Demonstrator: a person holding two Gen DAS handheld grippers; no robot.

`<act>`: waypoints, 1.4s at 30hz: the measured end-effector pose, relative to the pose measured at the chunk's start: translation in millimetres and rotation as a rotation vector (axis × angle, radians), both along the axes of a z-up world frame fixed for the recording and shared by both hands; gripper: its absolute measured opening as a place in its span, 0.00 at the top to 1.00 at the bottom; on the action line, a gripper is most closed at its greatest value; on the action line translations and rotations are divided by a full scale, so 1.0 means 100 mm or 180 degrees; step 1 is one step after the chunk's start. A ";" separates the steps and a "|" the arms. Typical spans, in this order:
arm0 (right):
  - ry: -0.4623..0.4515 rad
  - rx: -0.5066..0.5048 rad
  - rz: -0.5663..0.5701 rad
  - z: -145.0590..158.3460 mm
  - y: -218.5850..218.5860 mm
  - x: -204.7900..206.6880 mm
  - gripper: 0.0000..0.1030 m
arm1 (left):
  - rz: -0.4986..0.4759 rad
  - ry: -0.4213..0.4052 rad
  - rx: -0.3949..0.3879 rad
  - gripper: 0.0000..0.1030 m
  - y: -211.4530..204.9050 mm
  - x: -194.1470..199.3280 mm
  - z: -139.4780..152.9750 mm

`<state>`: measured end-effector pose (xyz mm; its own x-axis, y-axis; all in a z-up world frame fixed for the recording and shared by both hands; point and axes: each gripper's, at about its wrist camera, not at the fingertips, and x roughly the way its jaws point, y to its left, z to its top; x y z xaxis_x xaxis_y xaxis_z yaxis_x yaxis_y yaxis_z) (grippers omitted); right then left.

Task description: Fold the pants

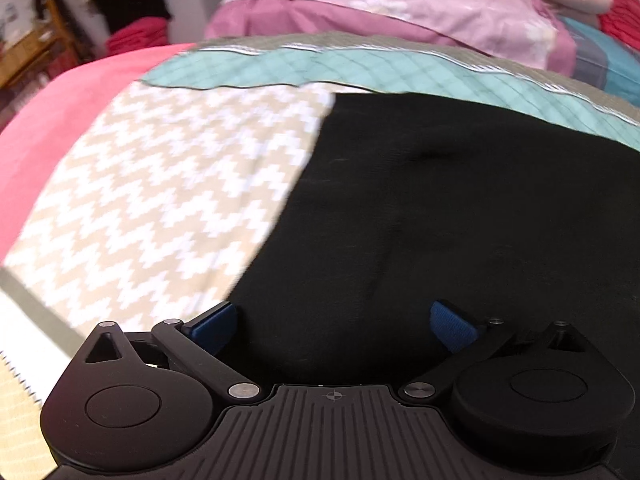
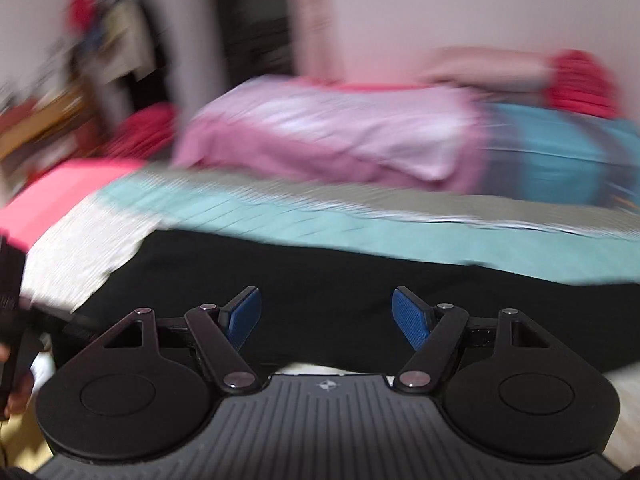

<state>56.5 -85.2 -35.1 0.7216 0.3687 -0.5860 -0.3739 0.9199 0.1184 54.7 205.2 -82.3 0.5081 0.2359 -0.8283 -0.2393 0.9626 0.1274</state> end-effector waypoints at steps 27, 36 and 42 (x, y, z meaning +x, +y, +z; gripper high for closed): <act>0.0226 0.0010 0.1632 -0.18 2.07 1.13 0.53 | 0.0225 -0.0295 -0.0210 0.00 0.36 -0.37 -0.17; 0.0396 -0.0158 0.1316 -0.57 2.44 1.49 0.59 | 0.0208 -0.0317 -0.0182 0.00 0.34 -0.38 -0.17; 0.0485 -0.0213 0.0461 -0.39 1.52 1.13 0.33 | 0.0169 -0.0298 -0.0200 0.00 0.36 -0.36 -0.16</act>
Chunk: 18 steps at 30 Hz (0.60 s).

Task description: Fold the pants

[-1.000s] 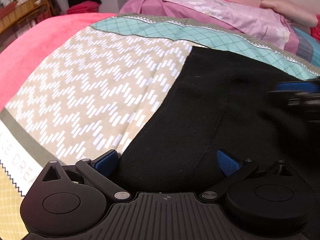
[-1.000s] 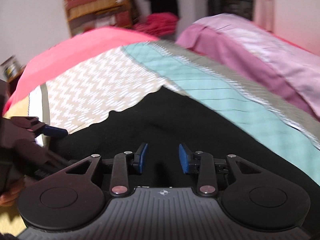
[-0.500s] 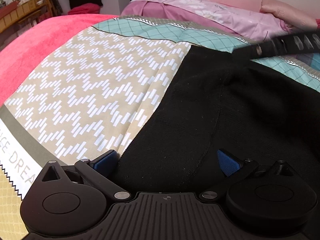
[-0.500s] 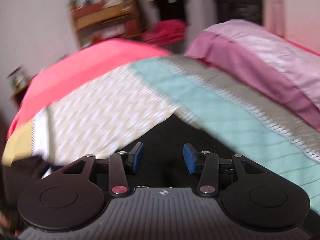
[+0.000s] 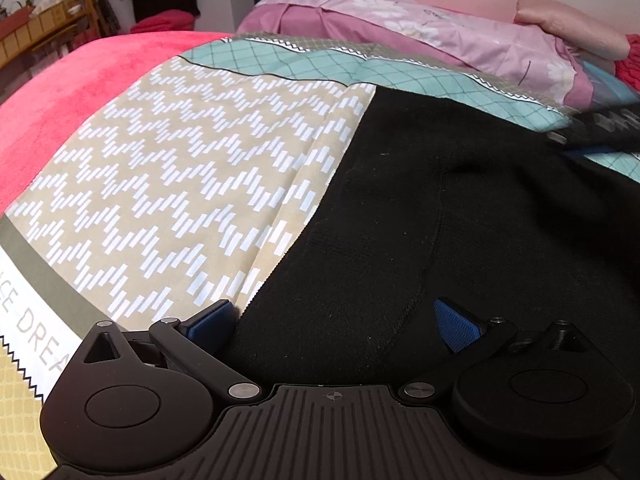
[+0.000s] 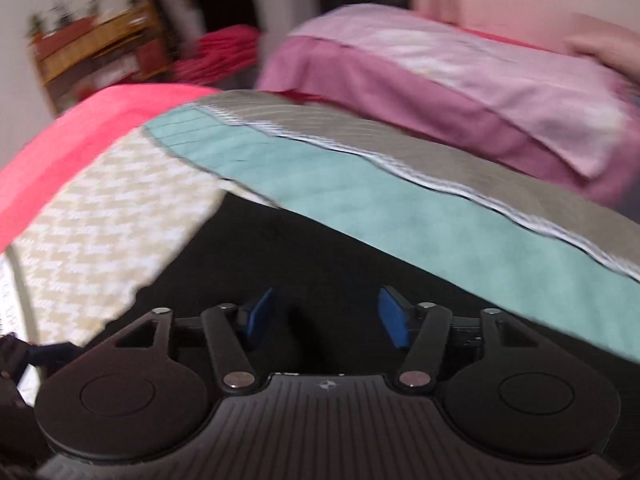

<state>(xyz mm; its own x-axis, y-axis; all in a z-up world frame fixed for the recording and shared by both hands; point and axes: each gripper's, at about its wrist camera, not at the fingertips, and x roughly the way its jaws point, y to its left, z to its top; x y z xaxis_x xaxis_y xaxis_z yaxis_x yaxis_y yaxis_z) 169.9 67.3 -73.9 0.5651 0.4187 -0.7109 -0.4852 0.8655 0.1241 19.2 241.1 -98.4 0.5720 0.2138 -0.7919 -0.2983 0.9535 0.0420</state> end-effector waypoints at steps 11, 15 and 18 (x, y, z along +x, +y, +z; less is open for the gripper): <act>-0.0104 0.0042 -0.0423 0.09 -0.68 -0.08 0.12 | -0.0047 0.0119 -0.0189 0.00 0.05 0.30 0.48; 0.0260 -0.0233 -0.0753 -0.28 -1.02 0.05 0.12 | -0.0197 0.0035 -0.0100 0.00 -0.16 0.60 0.63; 0.0150 -0.0178 -0.0624 -0.33 -1.07 0.12 0.12 | -0.0393 0.0065 -0.0076 0.00 -0.46 0.92 0.59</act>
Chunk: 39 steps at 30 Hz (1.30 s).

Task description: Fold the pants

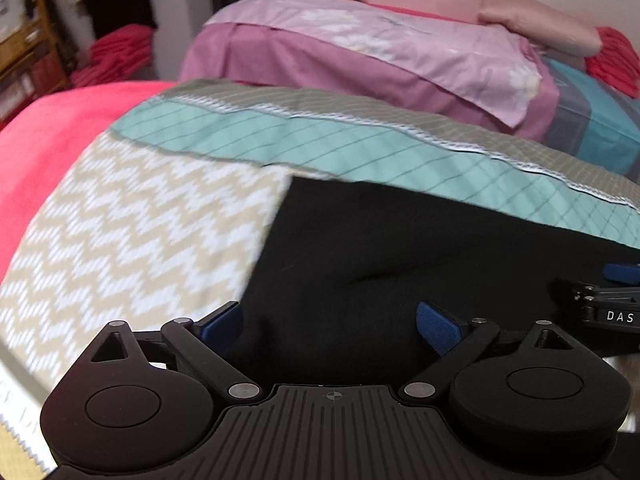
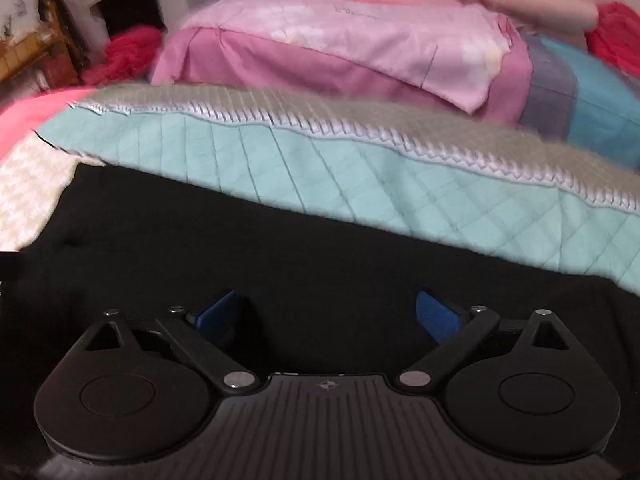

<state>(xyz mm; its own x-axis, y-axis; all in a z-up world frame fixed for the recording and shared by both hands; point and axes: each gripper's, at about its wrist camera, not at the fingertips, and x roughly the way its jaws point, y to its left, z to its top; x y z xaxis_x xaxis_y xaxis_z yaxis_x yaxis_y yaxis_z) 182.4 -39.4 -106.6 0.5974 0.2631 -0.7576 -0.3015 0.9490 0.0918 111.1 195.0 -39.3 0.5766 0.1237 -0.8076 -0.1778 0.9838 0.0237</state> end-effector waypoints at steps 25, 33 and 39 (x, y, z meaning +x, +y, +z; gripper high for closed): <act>-0.0518 0.1765 -0.2970 -0.01 -3.90 -0.59 0.24 | -0.0129 0.0320 0.0080 0.00 -0.81 0.87 -0.58; -0.0567 0.1574 -0.2697 0.25 -4.09 -0.82 0.86 | -0.0138 0.0259 0.0118 0.00 -0.84 0.82 -0.59; -0.0308 0.1820 -0.3223 0.03 -4.30 -0.93 0.74 | -0.0136 0.0286 0.0137 0.00 -0.84 0.84 -0.59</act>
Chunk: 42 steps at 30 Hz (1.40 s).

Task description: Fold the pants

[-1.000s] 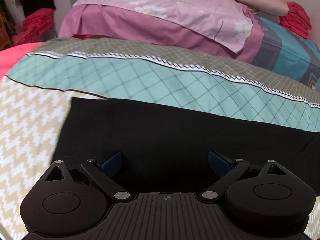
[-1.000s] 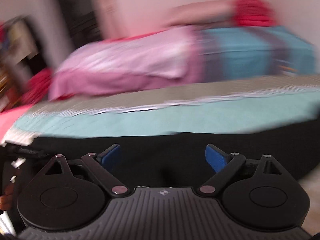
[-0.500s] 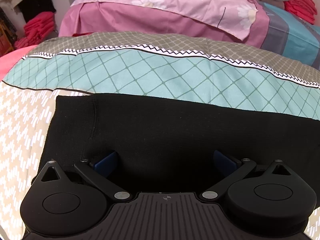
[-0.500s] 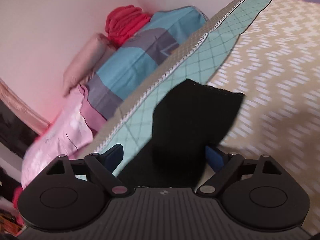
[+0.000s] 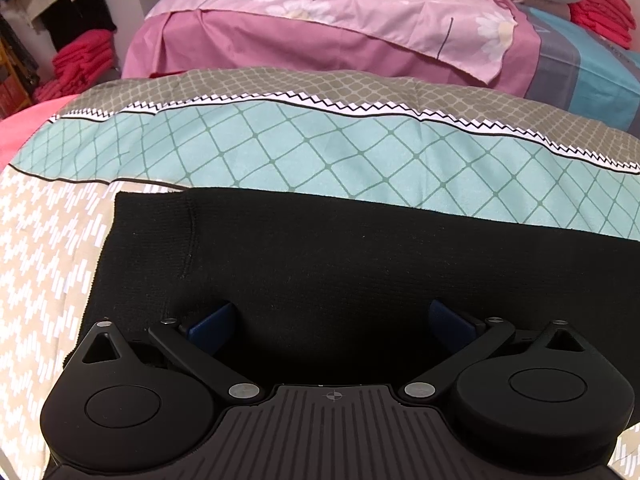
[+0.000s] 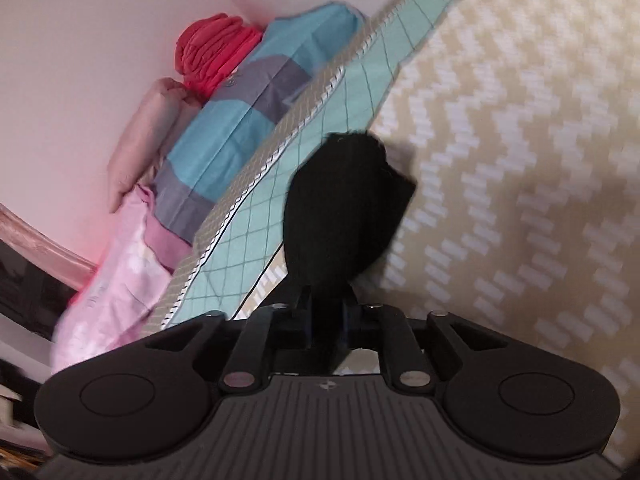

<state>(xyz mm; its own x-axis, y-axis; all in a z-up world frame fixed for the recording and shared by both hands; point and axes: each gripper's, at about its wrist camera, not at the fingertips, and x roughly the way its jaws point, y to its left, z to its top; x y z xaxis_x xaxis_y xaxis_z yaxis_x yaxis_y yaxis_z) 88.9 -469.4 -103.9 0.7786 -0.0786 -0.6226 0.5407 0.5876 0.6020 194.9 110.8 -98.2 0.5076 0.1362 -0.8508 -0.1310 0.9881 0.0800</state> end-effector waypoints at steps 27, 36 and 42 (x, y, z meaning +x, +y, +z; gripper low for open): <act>0.0401 -0.0725 -0.0197 0.15 0.44 -0.24 0.24 | -0.0083 -0.0089 0.0012 0.00 0.01 -0.04 -0.02; 0.0566 -0.1666 0.0728 0.12 0.88 0.09 0.57 | -0.0097 -0.0119 0.0042 0.00 0.00 -0.06 -0.03; 0.0623 -0.1316 -0.0391 0.25 0.48 -0.15 0.24 | -0.0102 -0.0135 0.0031 0.00 0.01 -0.06 -0.03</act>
